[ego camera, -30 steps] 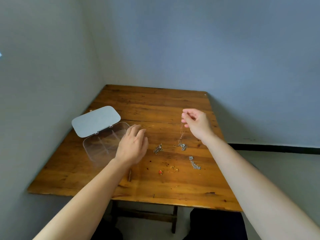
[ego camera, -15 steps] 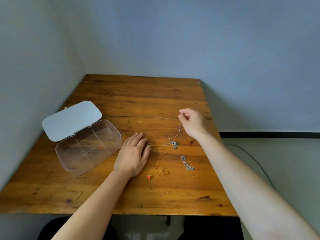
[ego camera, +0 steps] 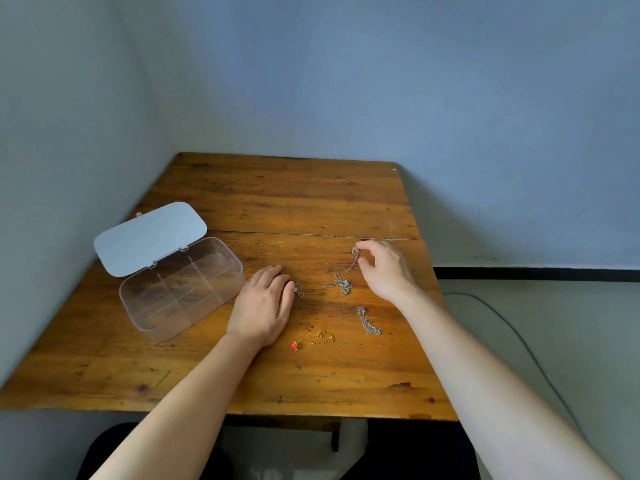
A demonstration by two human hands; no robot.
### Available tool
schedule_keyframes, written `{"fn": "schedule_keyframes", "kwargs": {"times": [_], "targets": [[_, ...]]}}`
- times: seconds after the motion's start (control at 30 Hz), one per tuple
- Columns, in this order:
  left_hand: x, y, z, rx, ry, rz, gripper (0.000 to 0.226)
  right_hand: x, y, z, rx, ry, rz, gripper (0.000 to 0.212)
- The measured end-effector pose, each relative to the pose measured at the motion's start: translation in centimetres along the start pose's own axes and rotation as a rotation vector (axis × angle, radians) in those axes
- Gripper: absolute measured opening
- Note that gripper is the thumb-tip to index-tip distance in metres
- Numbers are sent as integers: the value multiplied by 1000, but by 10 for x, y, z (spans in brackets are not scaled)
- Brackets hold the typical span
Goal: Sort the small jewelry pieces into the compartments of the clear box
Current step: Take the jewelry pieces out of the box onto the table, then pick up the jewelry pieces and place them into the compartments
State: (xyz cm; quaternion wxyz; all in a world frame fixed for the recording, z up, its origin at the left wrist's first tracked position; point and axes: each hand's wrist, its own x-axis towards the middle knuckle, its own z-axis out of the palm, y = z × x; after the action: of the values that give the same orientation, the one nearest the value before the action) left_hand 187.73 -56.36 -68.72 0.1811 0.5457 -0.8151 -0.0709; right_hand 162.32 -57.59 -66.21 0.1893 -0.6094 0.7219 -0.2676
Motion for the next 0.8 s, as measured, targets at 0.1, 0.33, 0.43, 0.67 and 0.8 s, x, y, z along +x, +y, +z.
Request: {"fn": "schedule_keyframes", "kwargs": {"times": [0.1,0.33,0.43,0.67,0.8], "targets": [[-9,3,-5,42,80,37,47,-24,-2,-1,31,26,-16,36],[-40,4,1,25,151,-57,31,-89,15,18,27,147,-25,32],[-45,6,2,66,85,-38,42,-105,24,28,55,169,38,37],[-39,4,4,178,-148,36,57,-84,16,32,-159,91,41,57],[-36,3,7,208,-198,47,57,-61,7,36,-174,16,49,66]]}}
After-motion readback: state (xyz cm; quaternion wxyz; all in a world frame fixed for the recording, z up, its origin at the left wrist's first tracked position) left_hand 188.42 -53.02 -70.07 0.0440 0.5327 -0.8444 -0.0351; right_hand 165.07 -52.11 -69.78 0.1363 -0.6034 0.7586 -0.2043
